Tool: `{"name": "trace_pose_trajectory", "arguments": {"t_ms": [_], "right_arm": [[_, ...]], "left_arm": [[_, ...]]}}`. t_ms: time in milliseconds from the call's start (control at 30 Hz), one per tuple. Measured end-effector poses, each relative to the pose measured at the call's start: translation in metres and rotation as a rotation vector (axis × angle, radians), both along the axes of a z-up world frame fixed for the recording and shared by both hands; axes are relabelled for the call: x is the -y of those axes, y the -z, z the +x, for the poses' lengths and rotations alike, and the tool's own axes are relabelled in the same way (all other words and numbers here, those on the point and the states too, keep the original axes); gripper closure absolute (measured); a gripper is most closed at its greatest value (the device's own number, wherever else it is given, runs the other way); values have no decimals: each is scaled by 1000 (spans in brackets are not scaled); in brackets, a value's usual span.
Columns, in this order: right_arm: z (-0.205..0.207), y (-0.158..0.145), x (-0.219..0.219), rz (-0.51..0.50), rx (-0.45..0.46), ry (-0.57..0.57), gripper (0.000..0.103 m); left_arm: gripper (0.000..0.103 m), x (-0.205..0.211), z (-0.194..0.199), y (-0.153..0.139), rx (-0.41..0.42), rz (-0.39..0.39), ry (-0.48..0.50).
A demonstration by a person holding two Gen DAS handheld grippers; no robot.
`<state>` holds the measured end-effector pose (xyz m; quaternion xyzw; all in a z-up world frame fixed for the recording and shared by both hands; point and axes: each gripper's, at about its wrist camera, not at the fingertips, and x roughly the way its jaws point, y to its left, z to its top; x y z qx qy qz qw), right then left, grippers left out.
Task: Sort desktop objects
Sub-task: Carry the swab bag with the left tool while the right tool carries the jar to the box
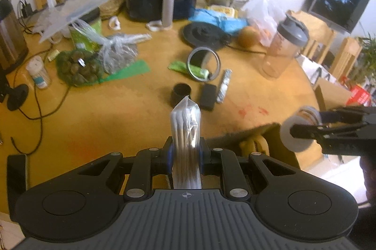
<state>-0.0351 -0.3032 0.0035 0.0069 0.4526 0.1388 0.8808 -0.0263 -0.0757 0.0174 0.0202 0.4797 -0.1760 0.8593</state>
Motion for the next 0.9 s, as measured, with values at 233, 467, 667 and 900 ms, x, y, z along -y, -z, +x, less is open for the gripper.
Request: {"name": "trace_pose_trajectory", "arguments": {"t_ms": [233, 467, 667, 900], "right_arm": [[-2, 11, 1, -4, -45, -23, 39], [-7, 20, 1, -2, -77, -39, 39], [-13, 27, -2, 0, -107, -44, 39], [-19, 33, -5, 3, -127, -41, 39]], "left_arm": [[83, 13, -1, 16, -88, 12, 37], [83, 19, -1, 32, -166, 26, 56], [83, 23, 1, 44, -231, 52, 71], [83, 28, 2, 60, -299, 89, 85]]}}
